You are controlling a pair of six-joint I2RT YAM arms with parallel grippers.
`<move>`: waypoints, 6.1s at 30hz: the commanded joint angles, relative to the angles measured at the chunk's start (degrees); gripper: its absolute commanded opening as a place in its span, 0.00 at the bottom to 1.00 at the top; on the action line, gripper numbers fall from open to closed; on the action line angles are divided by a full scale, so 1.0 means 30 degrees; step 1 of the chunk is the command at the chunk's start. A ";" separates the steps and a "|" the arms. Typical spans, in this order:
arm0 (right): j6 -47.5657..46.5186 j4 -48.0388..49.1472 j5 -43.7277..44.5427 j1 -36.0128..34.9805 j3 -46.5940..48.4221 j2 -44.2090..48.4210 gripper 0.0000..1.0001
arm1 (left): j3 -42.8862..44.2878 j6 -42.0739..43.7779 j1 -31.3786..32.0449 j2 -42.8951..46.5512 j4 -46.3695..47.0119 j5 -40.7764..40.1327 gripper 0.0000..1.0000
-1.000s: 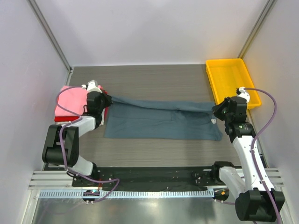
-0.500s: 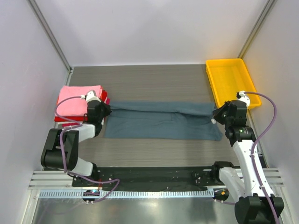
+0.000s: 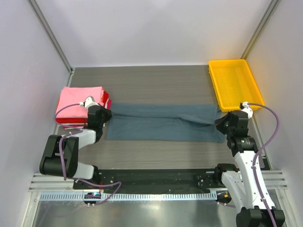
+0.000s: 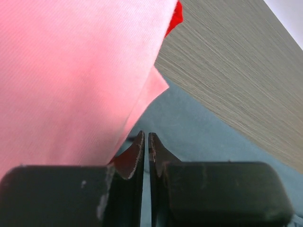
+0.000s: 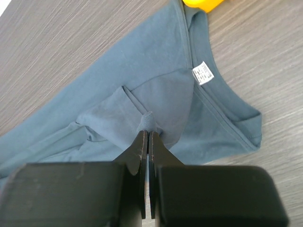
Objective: Fold and stack the t-shirts
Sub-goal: Fold the tshirt
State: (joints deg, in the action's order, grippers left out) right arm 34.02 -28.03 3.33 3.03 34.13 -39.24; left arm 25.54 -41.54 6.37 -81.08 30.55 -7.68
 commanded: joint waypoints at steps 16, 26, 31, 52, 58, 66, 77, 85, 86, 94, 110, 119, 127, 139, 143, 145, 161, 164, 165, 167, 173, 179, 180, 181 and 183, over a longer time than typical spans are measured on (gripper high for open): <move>0.0087 0.2250 -0.2511 -0.0013 -0.0219 0.0406 0.46 | 0.1794 0.0749 0.3351 0.3295 -0.3996 -0.0777 0.31; -0.0266 0.5855 -0.4217 -0.1008 0.1396 -0.8212 0.46 | 0.6777 0.0517 0.7337 0.0345 -0.7867 -0.0869 0.29; -0.0441 0.7144 -0.3457 -0.2148 0.2302 -1.1666 0.47 | 0.9441 0.0457 0.9238 -0.2529 -0.8043 -0.0136 0.27; -0.2112 0.8347 -0.1696 -0.3441 0.4386 -1.7005 0.44 | 2.0372 -0.1591 1.1352 -1.2669 -1.1881 0.5255 0.22; -0.2053 0.8699 -0.1990 -0.3529 0.4034 -1.7184 0.26 | 2.1309 -0.1857 1.1529 -1.4045 -1.2406 0.5959 0.22; -0.2258 0.7469 -0.1199 -0.4553 0.3510 -1.5368 0.02 | 2.2453 -0.1271 1.1470 -1.5336 -1.3959 0.5344 0.22; -0.0590 0.6210 -0.3365 -0.6017 0.1076 -1.1296 0.03 | 2.2775 -0.1153 1.1441 -1.5748 -1.4107 0.5197 0.22; 0.2397 0.5975 -0.5474 -0.7161 -0.1385 -0.7607 0.08 | 2.3009 -0.1036 1.1470 -1.5688 -1.4107 0.5139 0.22; 0.2893 0.5888 -0.5476 -0.7277 -0.1473 -0.7428 0.08 | 2.3068 -0.1094 1.1441 -1.5718 -1.4136 0.5139 0.22; 0.3808 0.5362 -0.7148 -0.7542 -0.1095 -0.7135 0.55 | 2.3508 -0.1066 1.1470 -1.5690 -1.4225 0.5315 0.22; 0.7017 -0.5468 0.6267 -0.7454 0.0957 -0.3503 0.39 | 1.9557 -0.0245 1.2375 -0.9482 -1.4634 0.5315 0.29; 0.9663 -0.7295 0.7442 -0.7454 -0.0330 -0.2184 0.44 | 1.7883 -0.1563 1.4514 -0.9650 -1.4373 0.6867 0.36; 1.0925 -0.7210 0.7242 -0.7454 -0.1005 -0.2674 0.45 | 1.8089 -0.2120 1.5161 -1.0913 -1.3727 0.7893 0.36; 1.1452 -0.6359 0.6332 -0.7454 -0.1415 -0.4788 0.44 | 1.7297 -0.1975 1.5220 -1.0561 -1.4370 0.7074 0.40; 1.2037 -0.6155 0.6328 -0.7454 -0.1678 -0.5696 0.43 | 1.7589 -0.1682 1.5220 -1.0737 -1.5073 0.6809 0.41; 1.2302 -0.6067 0.6593 -0.7454 -0.1738 -0.5844 0.43 | 1.7736 -0.1623 1.5220 -1.0971 -1.5132 0.6925 0.41; 1.3210 -0.4924 0.6888 -0.7454 -0.2910 -0.5875 0.12 | 1.8762 -0.1593 1.5220 -1.2231 -1.5455 0.7395 0.25; 1.3152 -0.5156 0.6653 -0.7454 -0.2532 -0.5669 0.01 | 1.8850 -0.1593 1.5249 -1.2203 -1.5484 0.7395 0.17; 1.3094 -0.5303 0.6682 -0.7454 -0.2355 -0.5437 0.01 | 1.8850 -0.1593 1.5220 -1.2173 -1.5513 0.7424 0.16; 1.3064 -0.5828 0.6857 -0.7454 -0.1771 -0.5201 0.01 | 1.8908 -0.1593 1.5191 -1.2115 -1.5631 0.7424 0.11; 1.2742 -0.6944 0.7442 -0.7483 -0.0131 -0.4292 0.01 | 1.8676 -0.1534 1.5015 -1.1823 -1.6070 0.7891 0.00; 1.2478 -0.7121 0.8146 -0.7483 0.0867 -0.5022 0.02 | 1.8352 -0.1447 1.4693 -1.1616 -1.6100 0.8156 0.00; 1.2478 -0.7150 0.8263 -0.7455 0.0986 -0.5227 0.02 | 1.8352 -0.1447 1.4664 -1.1645 -1.6100 0.8273 0.00; 1.2478 -0.7121 0.8409 -0.7454 0.1074 -0.5490 0.02 | 1.8381 -0.1447 1.4605 -1.1675 -1.6129 0.8303 0.00; 1.2391 -0.7121 0.8790 -0.7454 0.1484 -0.6106 0.02 | 1.8381 -0.1359 1.4634 -1.1704 -1.6217 0.8390 0.00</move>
State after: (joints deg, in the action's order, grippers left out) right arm 71.53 -48.64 25.10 -19.29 35.64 -55.68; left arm 80.36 -46.96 50.68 -117.64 -17.52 15.55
